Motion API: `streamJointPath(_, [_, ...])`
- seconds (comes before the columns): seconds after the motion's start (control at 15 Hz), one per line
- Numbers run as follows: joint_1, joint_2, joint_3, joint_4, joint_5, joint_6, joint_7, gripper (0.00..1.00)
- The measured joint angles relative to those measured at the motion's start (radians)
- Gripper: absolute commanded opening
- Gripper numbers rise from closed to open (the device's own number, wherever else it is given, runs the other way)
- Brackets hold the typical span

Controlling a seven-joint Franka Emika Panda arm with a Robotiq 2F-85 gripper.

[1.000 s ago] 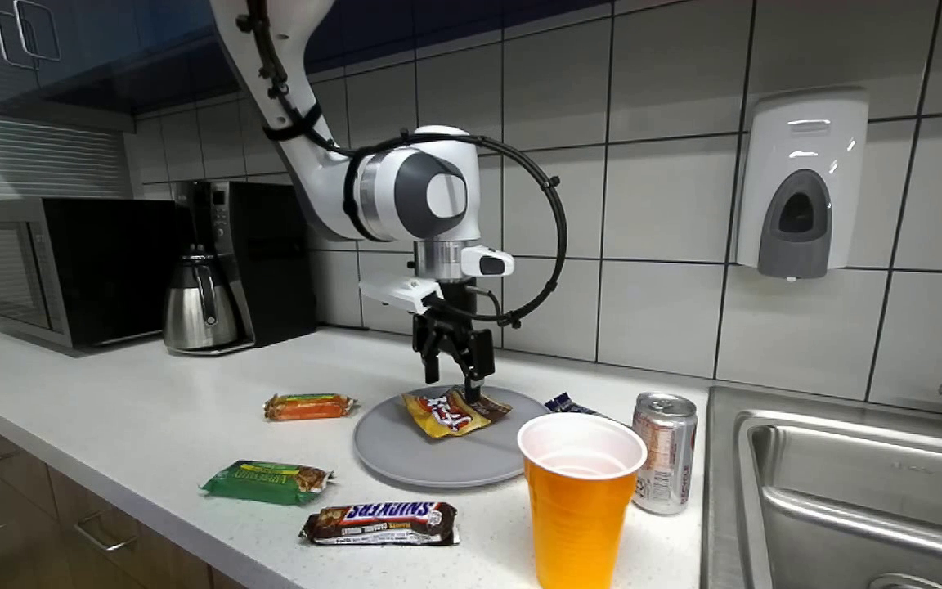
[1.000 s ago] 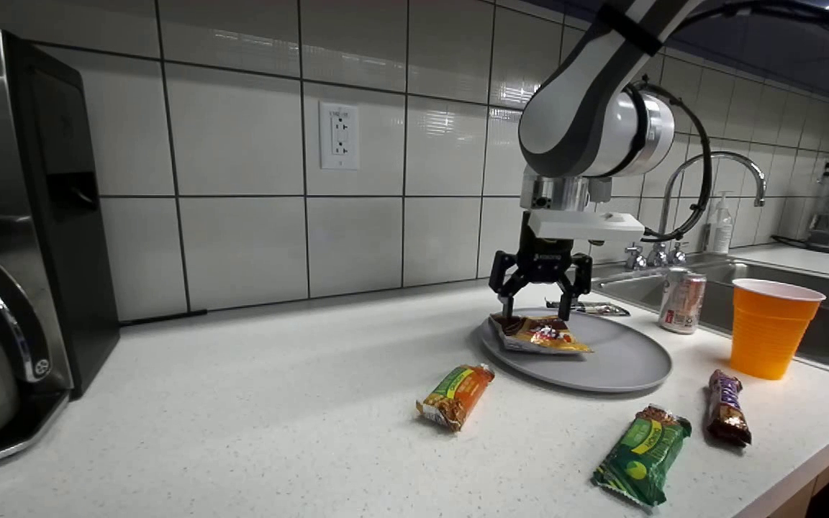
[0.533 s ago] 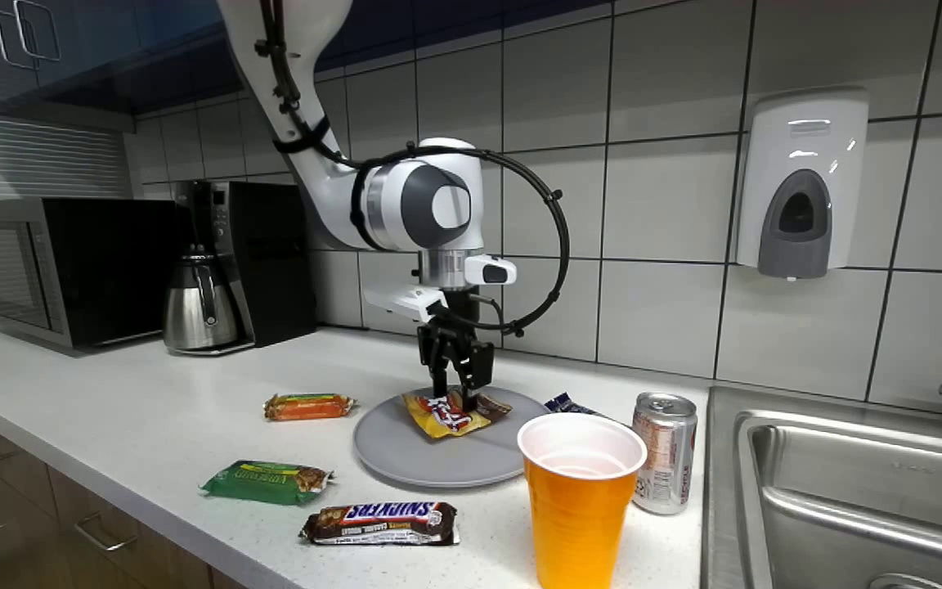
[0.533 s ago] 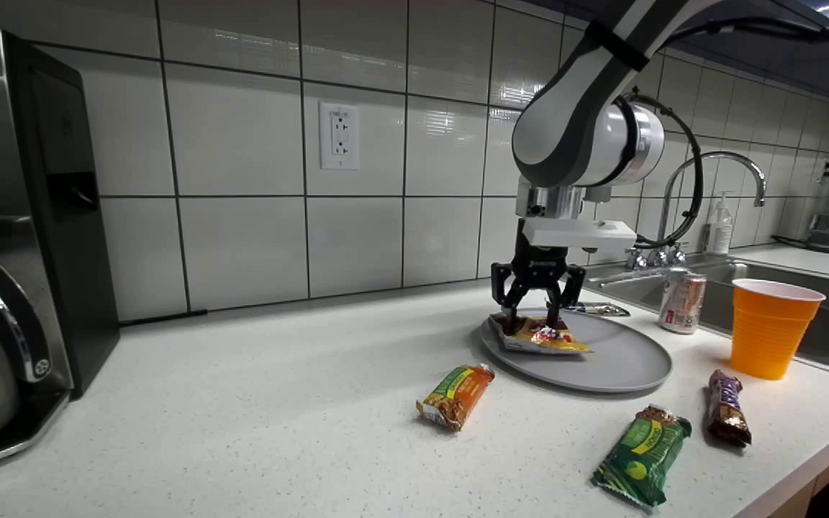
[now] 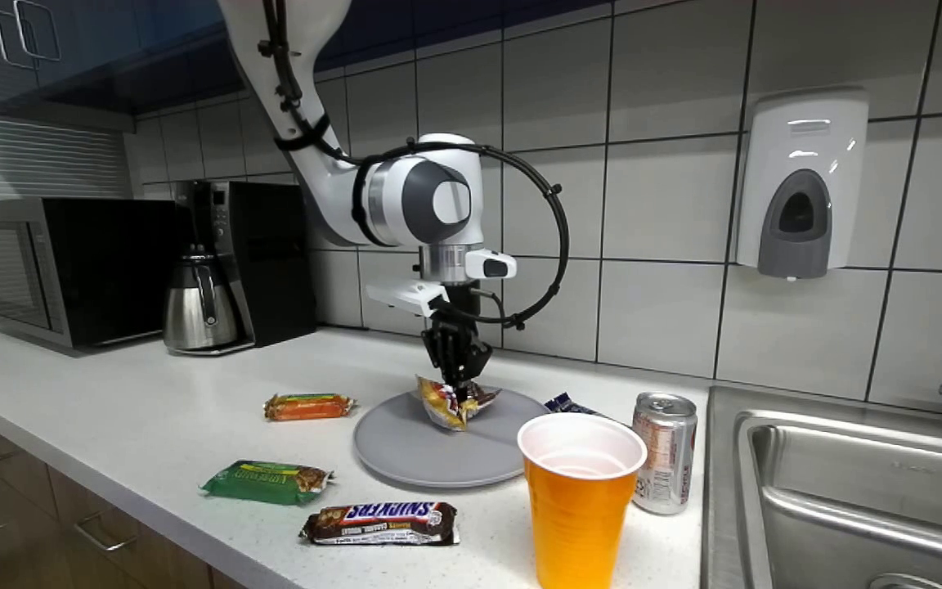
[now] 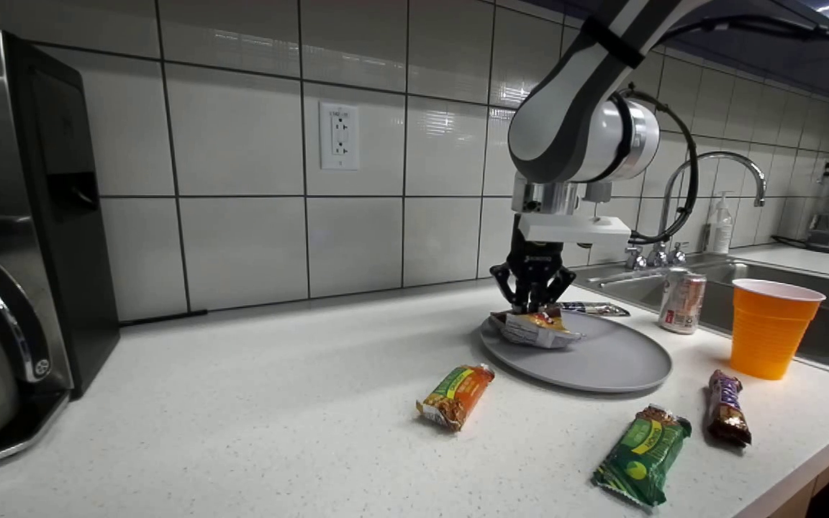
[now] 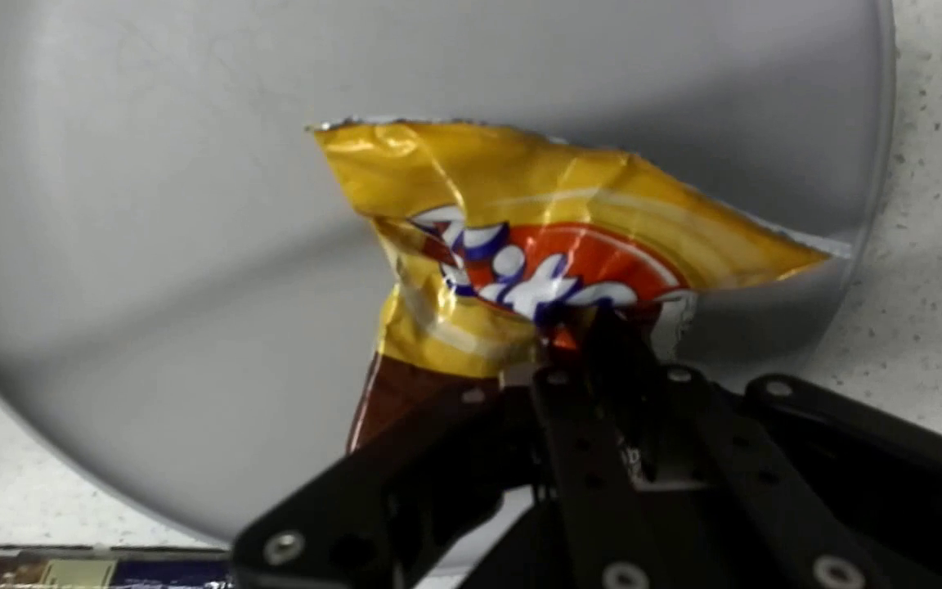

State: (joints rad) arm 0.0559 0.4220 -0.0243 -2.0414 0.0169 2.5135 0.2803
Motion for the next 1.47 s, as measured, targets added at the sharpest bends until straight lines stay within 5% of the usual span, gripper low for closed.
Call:
streamJointPath(0.6, [0.029,-0.019,-0.008,-0.004,-0.002,0.000,0.024,0.00])
streamJointPath(1.47, [0.096,-0.212,0.003,-0.125,-0.072,-0.001,0.062,0.00])
